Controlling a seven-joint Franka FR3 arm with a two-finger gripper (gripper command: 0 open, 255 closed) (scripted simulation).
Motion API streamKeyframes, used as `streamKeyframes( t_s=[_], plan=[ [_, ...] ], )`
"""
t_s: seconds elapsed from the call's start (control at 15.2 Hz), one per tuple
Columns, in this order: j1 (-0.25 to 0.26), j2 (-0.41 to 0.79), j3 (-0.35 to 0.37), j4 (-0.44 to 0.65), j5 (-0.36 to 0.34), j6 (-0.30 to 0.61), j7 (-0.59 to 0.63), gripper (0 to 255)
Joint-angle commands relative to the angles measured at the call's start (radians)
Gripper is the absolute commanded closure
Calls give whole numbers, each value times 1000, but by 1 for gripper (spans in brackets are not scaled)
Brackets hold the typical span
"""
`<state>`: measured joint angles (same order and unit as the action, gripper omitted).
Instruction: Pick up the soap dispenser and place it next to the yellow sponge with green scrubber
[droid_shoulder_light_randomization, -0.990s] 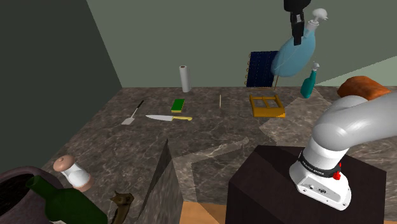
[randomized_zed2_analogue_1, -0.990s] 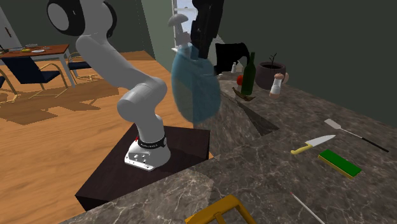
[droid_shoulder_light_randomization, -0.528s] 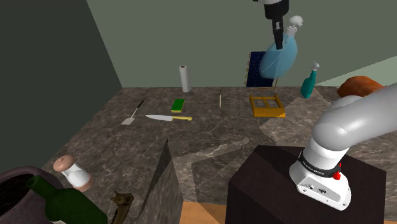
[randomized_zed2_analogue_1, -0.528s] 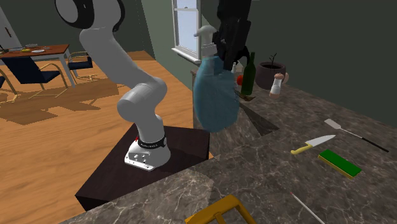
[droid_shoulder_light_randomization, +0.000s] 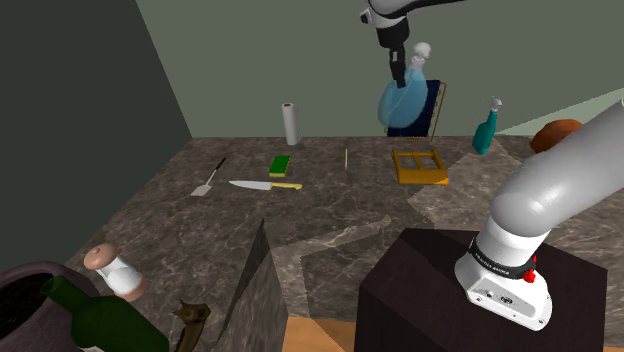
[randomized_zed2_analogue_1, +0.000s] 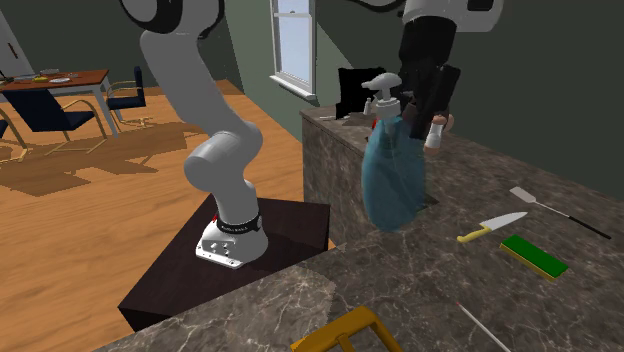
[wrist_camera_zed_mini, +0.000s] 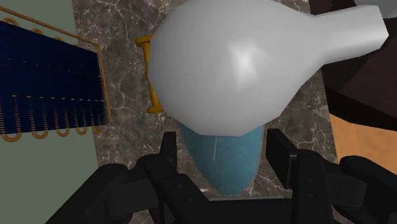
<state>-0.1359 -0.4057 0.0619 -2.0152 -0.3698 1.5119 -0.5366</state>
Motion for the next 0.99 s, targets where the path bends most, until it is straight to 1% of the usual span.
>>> streamKeyframes(
  t_s=[0.0,0.46,0.92],
  plan=[
    [0,62,4,20,-1,38,20,255],
    [0,308,18,173,-14,117,72,255],
    [9,574,26,400,-35,144,106,255]
  ],
)
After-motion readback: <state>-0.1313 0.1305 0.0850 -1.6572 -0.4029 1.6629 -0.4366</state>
